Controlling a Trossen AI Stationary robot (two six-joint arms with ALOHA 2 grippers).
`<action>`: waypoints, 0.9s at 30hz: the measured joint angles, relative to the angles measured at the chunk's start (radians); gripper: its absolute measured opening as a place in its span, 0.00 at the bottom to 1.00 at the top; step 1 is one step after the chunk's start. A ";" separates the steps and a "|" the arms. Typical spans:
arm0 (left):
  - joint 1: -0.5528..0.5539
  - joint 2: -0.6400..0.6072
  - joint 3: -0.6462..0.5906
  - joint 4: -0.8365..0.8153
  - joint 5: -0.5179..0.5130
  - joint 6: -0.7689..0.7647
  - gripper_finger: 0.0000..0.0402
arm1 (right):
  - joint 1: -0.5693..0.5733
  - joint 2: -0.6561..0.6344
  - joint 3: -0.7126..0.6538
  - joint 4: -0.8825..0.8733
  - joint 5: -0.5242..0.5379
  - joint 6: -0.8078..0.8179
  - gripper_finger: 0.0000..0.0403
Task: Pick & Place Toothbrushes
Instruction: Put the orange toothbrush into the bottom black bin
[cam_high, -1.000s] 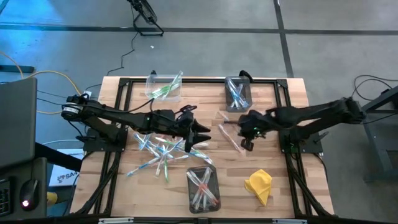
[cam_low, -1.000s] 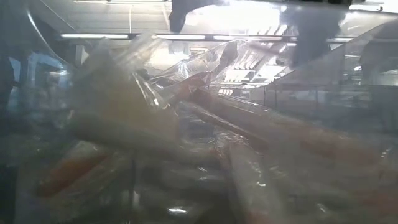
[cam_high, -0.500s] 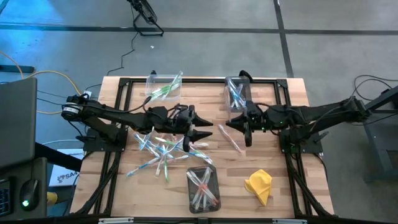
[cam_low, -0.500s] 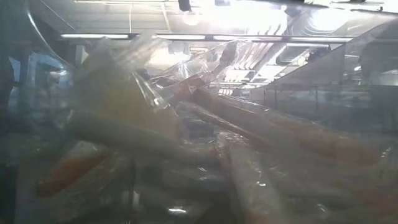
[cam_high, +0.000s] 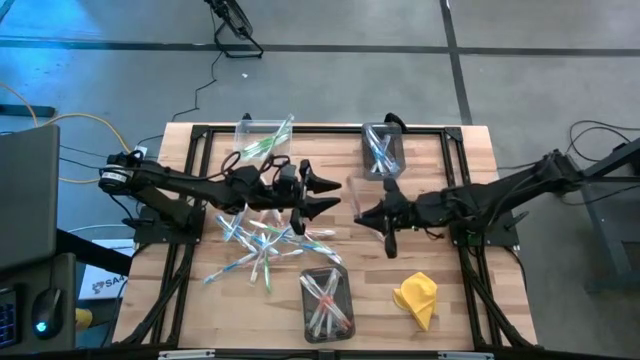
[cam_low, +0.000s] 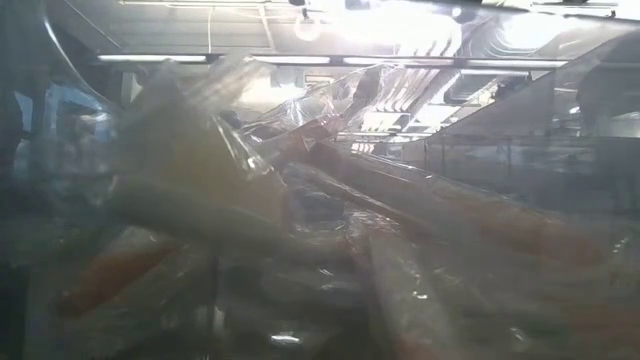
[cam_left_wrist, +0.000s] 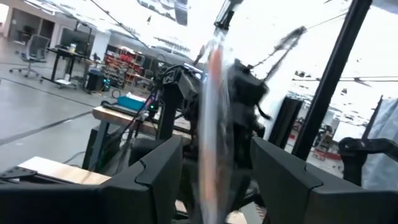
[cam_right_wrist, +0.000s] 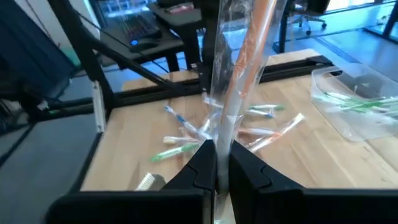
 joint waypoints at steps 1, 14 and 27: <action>0.003 0.000 0.000 0.000 0.007 0.000 0.46 | 0.000 0.010 0.000 0.004 0.012 0.000 0.03; 0.011 0.000 0.000 -0.022 0.038 0.008 0.46 | -0.033 0.050 -0.001 0.058 -0.018 -0.016 0.03; 0.016 0.000 0.000 -0.033 0.012 0.008 0.46 | -0.037 0.127 -0.001 0.102 -0.072 0.009 0.03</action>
